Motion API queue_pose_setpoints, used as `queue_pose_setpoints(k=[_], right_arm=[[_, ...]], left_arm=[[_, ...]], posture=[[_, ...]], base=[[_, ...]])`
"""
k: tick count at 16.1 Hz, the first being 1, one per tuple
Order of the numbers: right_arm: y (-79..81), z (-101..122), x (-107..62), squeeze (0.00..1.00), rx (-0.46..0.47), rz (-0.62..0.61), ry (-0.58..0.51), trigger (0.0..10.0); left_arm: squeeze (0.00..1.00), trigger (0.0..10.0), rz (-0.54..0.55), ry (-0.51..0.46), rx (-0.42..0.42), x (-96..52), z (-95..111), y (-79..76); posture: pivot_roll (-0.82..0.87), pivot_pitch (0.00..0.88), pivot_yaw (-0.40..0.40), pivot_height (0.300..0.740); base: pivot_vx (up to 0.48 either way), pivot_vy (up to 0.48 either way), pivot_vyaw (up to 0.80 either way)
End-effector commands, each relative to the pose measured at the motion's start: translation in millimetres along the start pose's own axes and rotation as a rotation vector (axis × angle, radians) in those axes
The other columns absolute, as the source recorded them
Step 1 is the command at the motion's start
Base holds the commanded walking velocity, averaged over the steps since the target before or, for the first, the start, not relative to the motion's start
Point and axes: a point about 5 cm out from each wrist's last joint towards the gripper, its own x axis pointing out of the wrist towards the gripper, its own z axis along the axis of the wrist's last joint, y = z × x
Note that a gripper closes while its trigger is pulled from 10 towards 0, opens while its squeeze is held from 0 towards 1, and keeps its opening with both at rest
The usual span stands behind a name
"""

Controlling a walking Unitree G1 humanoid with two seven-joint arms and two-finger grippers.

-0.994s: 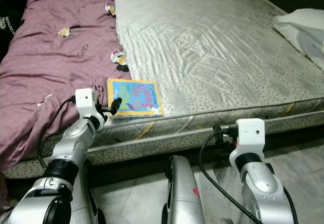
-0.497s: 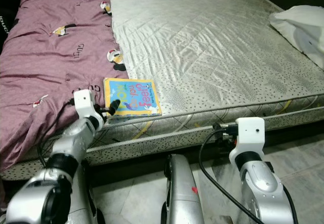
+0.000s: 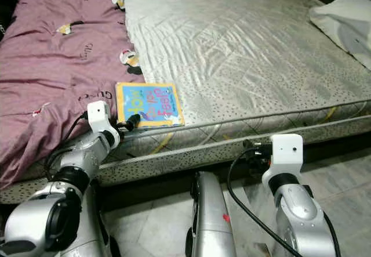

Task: Clean up the room

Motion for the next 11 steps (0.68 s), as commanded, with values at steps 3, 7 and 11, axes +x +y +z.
queue_pose_setpoints(k=[3,7,11], right_arm=[[-2.6,2.9,0.2,0.00,-0.006,-0.014,-0.012,10.0],[0.1,3.3,1.2,0.00,-0.003,-0.012,-0.016,10.0],[-0.9,4.7,4.5,0.00,-0.005,-0.020,-0.024,10.0]], left_arm=[[0.00,10.0,-0.094,0.040,-0.012,4.0,-3.1,-14.2],[0.00,8.3,-0.153,0.035,-0.048,6.5,1.9,-22.2],[0.00,0.0,-0.187,0.034,-0.121,7.8,7.0,-25.3]], posture=[[-0.24,0.000,-0.072,0.460],[-0.24,0.000,-0.070,0.460],[-0.24,0.000,-0.067,0.460]], base=[[0.000,0.000,0.00],[0.000,0.000,0.00],[0.000,0.000,0.00]])
